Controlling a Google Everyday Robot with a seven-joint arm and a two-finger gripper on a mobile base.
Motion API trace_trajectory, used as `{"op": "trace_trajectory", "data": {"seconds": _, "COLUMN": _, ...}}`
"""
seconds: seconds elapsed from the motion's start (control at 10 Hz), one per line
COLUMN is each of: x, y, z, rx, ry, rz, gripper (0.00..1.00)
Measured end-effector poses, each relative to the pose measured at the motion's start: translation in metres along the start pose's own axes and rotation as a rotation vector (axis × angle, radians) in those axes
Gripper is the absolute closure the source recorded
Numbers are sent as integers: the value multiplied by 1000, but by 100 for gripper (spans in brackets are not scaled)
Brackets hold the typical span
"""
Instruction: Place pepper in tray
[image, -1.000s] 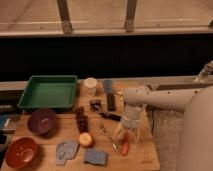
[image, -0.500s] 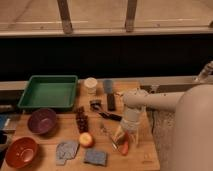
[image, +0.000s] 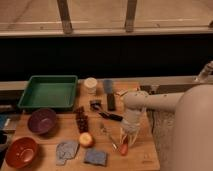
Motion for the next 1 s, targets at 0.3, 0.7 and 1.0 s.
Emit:
{"op": "trace_trajectory", "data": {"seconds": 0.3, "x": 1, "y": 2, "z": 0, "rx": 6, "ry": -4, "rz": -4, "gripper": 100}}
{"op": "trace_trajectory", "data": {"seconds": 0.7, "x": 8, "y": 8, "z": -24, "rx": 0, "ry": -68, "rz": 13, "gripper": 100}}
{"op": "trace_trajectory", "data": {"seconds": 1.0, "x": 27, "y": 14, "z": -83, "rx": -1, "ry": -188, "rz": -4, "gripper": 100}}
